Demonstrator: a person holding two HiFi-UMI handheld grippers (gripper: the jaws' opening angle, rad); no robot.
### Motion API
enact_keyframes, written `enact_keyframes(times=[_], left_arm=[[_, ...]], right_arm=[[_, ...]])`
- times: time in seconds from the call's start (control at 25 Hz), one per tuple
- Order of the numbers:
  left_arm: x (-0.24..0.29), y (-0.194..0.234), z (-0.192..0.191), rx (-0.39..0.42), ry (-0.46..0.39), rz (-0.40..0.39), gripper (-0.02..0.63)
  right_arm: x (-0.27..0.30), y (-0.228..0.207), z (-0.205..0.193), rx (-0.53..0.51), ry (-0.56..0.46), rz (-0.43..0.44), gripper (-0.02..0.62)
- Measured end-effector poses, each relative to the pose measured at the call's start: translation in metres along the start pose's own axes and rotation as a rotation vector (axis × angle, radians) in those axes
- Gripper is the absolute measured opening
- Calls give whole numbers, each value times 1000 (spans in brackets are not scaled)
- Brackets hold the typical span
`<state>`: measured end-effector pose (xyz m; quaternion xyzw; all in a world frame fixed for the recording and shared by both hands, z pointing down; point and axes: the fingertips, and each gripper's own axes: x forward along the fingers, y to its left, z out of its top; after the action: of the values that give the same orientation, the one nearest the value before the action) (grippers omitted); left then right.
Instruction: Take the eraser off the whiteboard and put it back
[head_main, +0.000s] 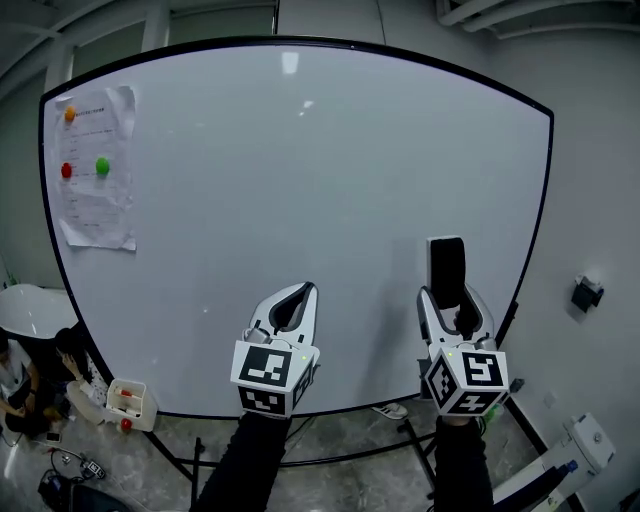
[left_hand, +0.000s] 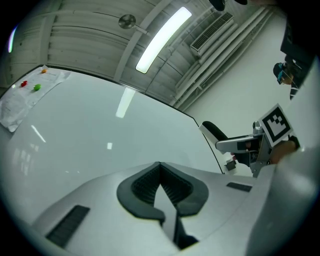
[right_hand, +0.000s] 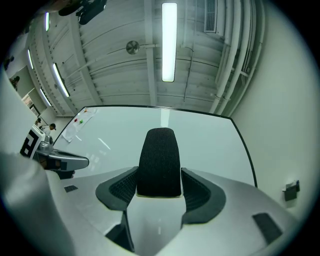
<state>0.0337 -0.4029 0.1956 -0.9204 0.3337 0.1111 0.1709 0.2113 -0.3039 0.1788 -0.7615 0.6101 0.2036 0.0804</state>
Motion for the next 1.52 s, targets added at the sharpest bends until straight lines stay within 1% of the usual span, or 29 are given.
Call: enact_keyframes(times=[0.24, 0.32, 0.44, 0.64, 0.8, 1.0, 1.12, 1.28, 1.52], left_arm=[[19, -24, 17, 16, -27, -40, 5], [26, -36, 26, 14, -42, -54, 5], [40, -52, 42, 37, -66, -58, 5], [76, -80, 61, 41, -95, -38, 5], [107, -115, 69, 25, -113, -32, 5], [140, -146, 81, 19, -144, 18, 5], [154, -166, 88, 12, -162, 41, 5], [169, -186, 98, 32, -165, 64, 5], [177, -185, 109, 45, -167, 103, 5]], right_arm=[[-4, -14, 9, -11, -3, -26, 276], [-4, -22, 13, -11, -12, -30, 276], [-3, -39, 20, -1, -31, -28, 276], [6, -77, 21, 0, -30, -7, 276], [11, -123, 24, -7, -35, 16, 276], [18, -179, 30, -9, -60, 59, 276], [21, -203, 27, -19, -64, 92, 275], [28, -226, 26, -6, -59, 131, 276], [38, -233, 32, 12, -72, 166, 275]])
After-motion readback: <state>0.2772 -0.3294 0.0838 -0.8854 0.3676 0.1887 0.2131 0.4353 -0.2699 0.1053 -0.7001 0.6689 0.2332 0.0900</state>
